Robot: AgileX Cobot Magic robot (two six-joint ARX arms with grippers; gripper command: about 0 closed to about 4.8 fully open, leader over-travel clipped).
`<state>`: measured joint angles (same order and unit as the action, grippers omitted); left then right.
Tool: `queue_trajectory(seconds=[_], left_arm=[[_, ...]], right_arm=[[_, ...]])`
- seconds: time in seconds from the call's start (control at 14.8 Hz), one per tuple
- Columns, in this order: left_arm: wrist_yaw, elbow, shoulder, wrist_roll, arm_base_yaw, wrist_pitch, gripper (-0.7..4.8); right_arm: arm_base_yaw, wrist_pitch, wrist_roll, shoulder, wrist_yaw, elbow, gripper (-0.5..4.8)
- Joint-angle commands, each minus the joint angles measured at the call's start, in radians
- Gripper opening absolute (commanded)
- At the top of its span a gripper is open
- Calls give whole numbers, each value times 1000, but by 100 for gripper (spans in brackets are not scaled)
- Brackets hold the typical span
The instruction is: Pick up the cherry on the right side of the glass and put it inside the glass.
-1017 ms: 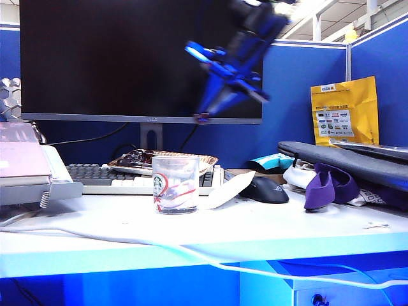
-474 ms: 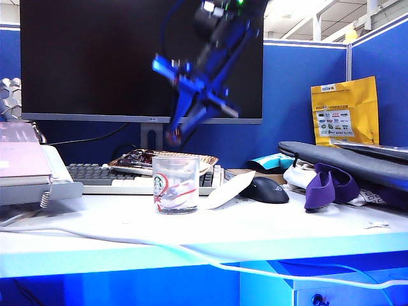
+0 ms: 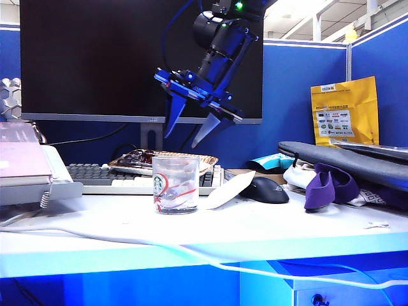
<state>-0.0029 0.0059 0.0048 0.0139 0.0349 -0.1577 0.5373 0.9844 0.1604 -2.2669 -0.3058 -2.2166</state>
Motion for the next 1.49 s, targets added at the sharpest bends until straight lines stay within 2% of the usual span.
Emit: queue_trajectory(seconds=[0.07, 0.14, 0.2, 0.27, 0.41, 0.54, 0.88, 1.08, 1.36, 1.49], left_arm=[[4, 0, -3, 4, -1, -12, -5], [4, 0, -3, 4, -1, -12, -5], [4, 0, -3, 4, -1, -12, -5], [4, 0, -3, 4, -1, -12, -5], [4, 0, -3, 4, -1, -12, -5], [4, 0, -3, 4, -1, -12, -5], [4, 0, -3, 4, -1, -12, -5], [4, 0, -3, 4, -1, -12, -5], [4, 0, -3, 4, -1, -12, -5], [5, 0, -3, 4, -1, -12, -5]], right_arm=[[1, 4, -5, 11, 18, -10, 296], [1, 6, -4, 11, 20, -10, 292], [0, 6, -4, 13, 21, -11, 223], [-7, 10, -4, 28, 60, -11, -22], [-13, 9, -9, 79, 158, -11, -6], [-28, 3, -35, 191, 209, -11, -6], [-37, 43, -39, 618, 230, -11, -5], [-37, 46, -83, 884, 269, -11, -6], [-37, 150, -87, 1254, 356, -11, -5], [-37, 209, -87, 1427, 362, -11, -5]])
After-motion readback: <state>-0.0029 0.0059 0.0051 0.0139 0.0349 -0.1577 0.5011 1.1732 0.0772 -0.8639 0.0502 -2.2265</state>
